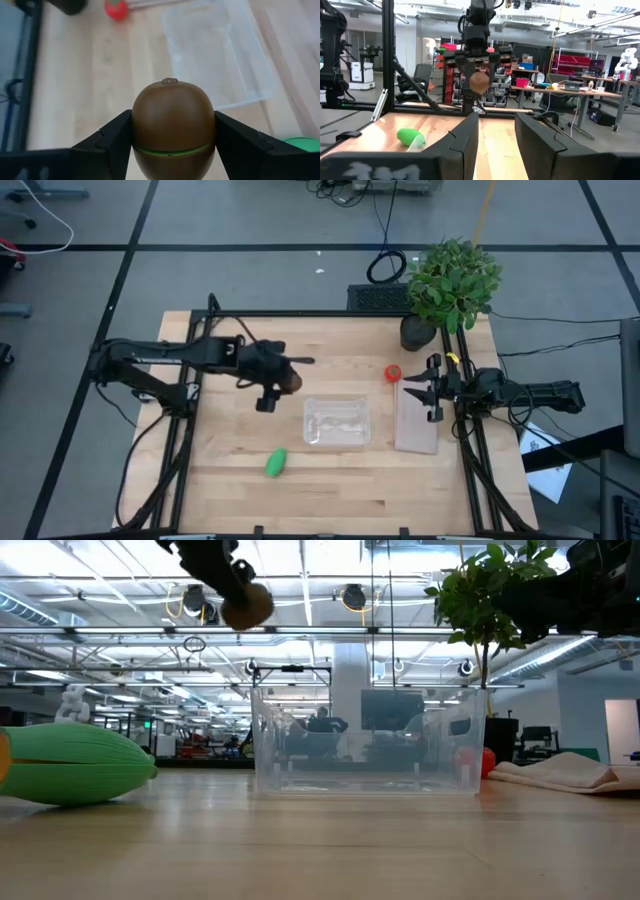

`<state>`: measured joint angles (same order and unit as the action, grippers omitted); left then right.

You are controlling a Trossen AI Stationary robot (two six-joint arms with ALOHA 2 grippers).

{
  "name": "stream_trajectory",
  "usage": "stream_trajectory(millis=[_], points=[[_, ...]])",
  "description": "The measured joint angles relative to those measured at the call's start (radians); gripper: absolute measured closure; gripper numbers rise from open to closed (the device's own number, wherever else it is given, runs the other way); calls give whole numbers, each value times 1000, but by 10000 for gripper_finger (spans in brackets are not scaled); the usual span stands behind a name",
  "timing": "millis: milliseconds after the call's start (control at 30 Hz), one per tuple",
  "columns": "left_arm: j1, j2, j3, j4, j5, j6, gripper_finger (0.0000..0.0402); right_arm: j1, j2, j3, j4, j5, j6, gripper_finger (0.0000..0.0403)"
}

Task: Pick and placing Produce into tupperware
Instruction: Put the kiwi into the transparent bin

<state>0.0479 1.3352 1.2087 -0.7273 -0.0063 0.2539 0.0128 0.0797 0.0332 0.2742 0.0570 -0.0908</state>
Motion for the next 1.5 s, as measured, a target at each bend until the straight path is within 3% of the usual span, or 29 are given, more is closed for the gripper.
stream_trajectory(millis=[667, 1033, 1367, 1500], points=[[24, -236, 0, 0, -4, 13, 171, 0, 0, 0, 7, 0, 0, 282], [24, -368, -5, -100, -82, -5, 166, 0, 0, 0, 7, 0, 0, 282], [24, -466, -98, -74, -73, -41, 164, 0, 0, 0, 6, 0, 0, 282], [24, -518, -190, 62, 1, -50, 163, 0, 0, 0, 6, 0, 0, 282]])
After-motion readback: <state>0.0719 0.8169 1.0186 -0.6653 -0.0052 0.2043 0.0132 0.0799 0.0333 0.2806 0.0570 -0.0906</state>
